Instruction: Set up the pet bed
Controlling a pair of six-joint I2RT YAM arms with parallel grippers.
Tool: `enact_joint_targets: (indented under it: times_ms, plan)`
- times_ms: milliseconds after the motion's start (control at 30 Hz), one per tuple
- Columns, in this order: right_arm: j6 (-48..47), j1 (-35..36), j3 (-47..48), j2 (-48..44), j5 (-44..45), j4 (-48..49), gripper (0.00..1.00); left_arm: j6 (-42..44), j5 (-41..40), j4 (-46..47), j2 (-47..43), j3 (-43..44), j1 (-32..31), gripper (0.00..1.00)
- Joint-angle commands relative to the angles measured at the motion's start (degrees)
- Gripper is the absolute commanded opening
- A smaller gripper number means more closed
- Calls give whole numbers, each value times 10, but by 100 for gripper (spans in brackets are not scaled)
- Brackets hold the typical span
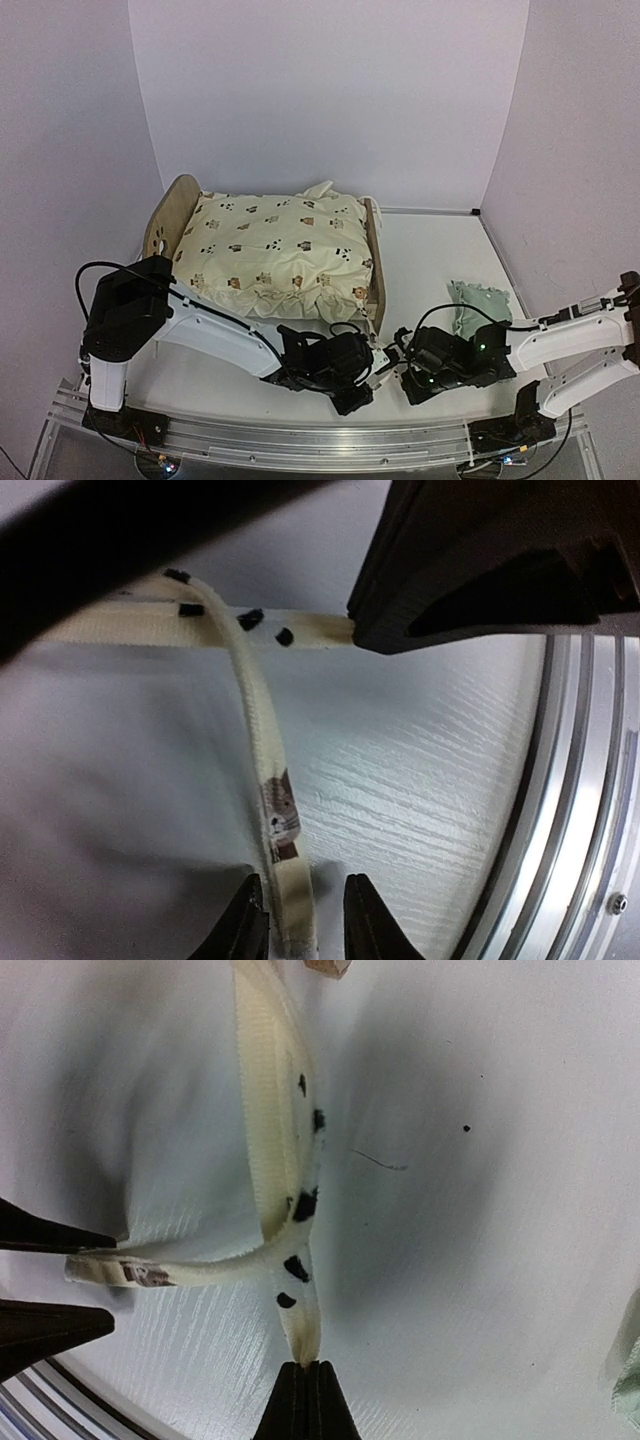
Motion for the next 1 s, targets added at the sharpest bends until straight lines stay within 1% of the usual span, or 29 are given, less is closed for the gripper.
enact_joint_targets:
  times_ms: [0,33,67,200,400,633,833,967]
  plan:
    - [-3,1,-4,-20,2,-1,0,11,-52,-31,32,-2,-12,11]
    - [-3,1,-4,-21,2,-1,0,11,-62,-34,29,-6,-12,3]
    - [-3,1,-5,-22,2,-1,0,8,-79,-38,25,-11,-12,0]
    - [0,1,-8,-25,2,-1,0,0,-125,-51,-18,-42,-12,0]
    - [1,1,-12,-28,6,-1,0,-18,-172,-75,-99,-93,-12,0]
    - [1,1,-10,-21,0,-1,0,-43,-216,-113,-166,-124,-12,0]
    - [1,1,-7,-11,-8,-1,0,-50,-226,-117,-215,-144,-12,0]
    - [3,1,-2,-4,-20,1,0,-49,-205,-106,-225,-148,-12,0]
